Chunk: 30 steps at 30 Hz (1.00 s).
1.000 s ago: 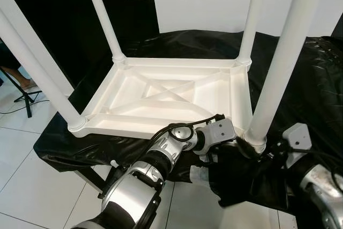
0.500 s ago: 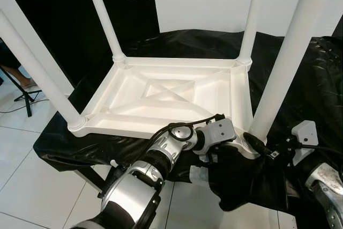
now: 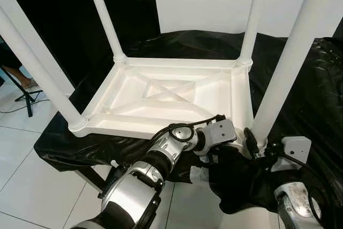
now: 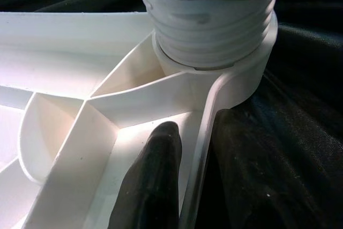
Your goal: Building children table
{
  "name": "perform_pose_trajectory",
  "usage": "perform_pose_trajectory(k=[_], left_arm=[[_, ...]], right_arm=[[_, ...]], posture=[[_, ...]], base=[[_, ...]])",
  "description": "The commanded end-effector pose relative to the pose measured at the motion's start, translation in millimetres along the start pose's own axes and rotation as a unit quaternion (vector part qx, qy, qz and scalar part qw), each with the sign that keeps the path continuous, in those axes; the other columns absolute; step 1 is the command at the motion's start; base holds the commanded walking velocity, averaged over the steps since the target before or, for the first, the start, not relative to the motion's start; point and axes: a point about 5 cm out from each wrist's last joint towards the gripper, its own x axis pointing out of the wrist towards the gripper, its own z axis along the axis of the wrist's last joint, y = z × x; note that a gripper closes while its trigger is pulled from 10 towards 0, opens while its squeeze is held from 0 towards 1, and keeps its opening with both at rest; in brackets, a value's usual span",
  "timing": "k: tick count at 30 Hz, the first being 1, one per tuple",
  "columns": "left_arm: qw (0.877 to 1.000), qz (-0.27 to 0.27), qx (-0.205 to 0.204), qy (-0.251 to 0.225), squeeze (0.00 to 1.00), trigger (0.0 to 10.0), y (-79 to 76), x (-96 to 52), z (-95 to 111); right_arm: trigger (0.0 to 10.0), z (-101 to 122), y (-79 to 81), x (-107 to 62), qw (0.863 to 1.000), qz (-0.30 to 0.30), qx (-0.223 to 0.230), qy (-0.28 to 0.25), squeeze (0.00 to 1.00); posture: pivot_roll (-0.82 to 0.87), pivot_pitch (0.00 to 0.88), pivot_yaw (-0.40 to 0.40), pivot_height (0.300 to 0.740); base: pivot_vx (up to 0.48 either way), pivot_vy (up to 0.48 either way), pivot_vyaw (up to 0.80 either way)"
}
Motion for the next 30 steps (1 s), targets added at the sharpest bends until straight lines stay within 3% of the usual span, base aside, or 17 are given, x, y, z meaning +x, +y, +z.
perform_pose_trajectory(k=[1, 4, 5, 6, 9, 10, 14, 15, 17, 29, 30], left_arm=[[0.987, 0.119, -0.050, 0.092, 0.00, 10.0, -18.9, 8.1, -43.7], [0.987, 0.119, -0.050, 0.092, 0.00, 10.0, -19.3, 8.5, -43.6], [0.987, 0.118, -0.051, 0.092, 0.00, 10.0, -19.5, 8.7, -43.6], [0.987, 0.118, -0.051, 0.092, 0.00, 10.0, -19.7, 8.8, -43.5], [0.987, 0.118, -0.052, 0.091, 0.00, 10.0, -20.0, 9.4, -43.1], [0.988, 0.118, -0.052, 0.091, 0.00, 10.0, -20.2, 9.5, -43.0], [0.988, 0.117, -0.051, 0.091, 0.00, 10.0, -20.4, 10.0, -42.6], [0.988, 0.118, -0.052, 0.091, 0.00, 10.0, -20.4, 10.2, -42.4], [0.987, 0.118, -0.052, 0.090, 0.00, 10.0, -20.2, 10.5, -41.9], [0.987, 0.121, -0.050, 0.089, 0.00, 10.0, -18.8, 10.9, -40.0], [0.987, 0.122, -0.051, 0.088, 0.00, 10.0, -18.4, 10.8, -39.8]], right_arm=[[0.0, -3.9, -21.4, -4.7, 0.997, -0.076, -0.014, 0.015, 0.00], [0.0, -4.9, -17.9, -3.8, 0.998, -0.061, -0.018, 0.020, 0.00], [1.8, -5.4, -15.2, -3.0, 0.998, -0.049, -0.020, 0.022, 0.00], [10.0, -6.1, -12.6, -1.8, 0.999, -0.035, -0.023, 0.025, 0.00], [10.0, -7.6, -8.4, 1.8, 0.999, -0.012, -0.028, 0.025, 0.00], [10.0, -6.9, -8.6, 4.1, 0.999, 0.010, -0.026, 0.023, 1.00], [10.0, -4.9, -10.9, 9.7, 0.998, 0.061, -0.029, 0.019, 1.00], [10.0, -3.4, -13.3, 12.5, 0.995, 0.088, -0.034, 0.017, 0.00], [10.0, -0.2, -17.7, 17.5, 0.989, 0.139, -0.049, 0.015, 0.00], [10.0, 6.8, -27.4, 31.5, 0.970, 0.236, -0.059, 0.020, 0.00], [2.8, 5.6, -27.2, 32.4, 0.961, 0.269, -0.063, 0.030, 0.00]], posture=[[0.02, 0.000, 0.089, 0.740], [0.02, 0.000, 0.088, 0.740], [0.02, 0.000, 0.088, 0.740], [0.02, 0.000, 0.087, 0.740], [0.02, 0.000, 0.087, 0.740], [0.01, 0.000, 0.088, 0.740], [0.01, 0.000, 0.086, 0.740], [0.01, 0.000, 0.086, 0.740], [0.01, 0.000, 0.086, 0.740], [0.02, 0.000, 0.080, 0.740], [0.02, 0.000, 0.077, 0.740]], base=[[0.000, 0.000, 0.00], [0.000, 0.000, 0.00], [0.000, 0.000, 0.00], [0.000, 0.000, 0.00], [0.000, 0.000, 0.00], [0.000, 0.000, 0.00], [0.000, 0.000, 0.00], [0.000, 0.000, 0.00], [0.000, 0.000, 0.00], [0.000, 0.000, 0.00], [0.000, 0.000, 0.00]])
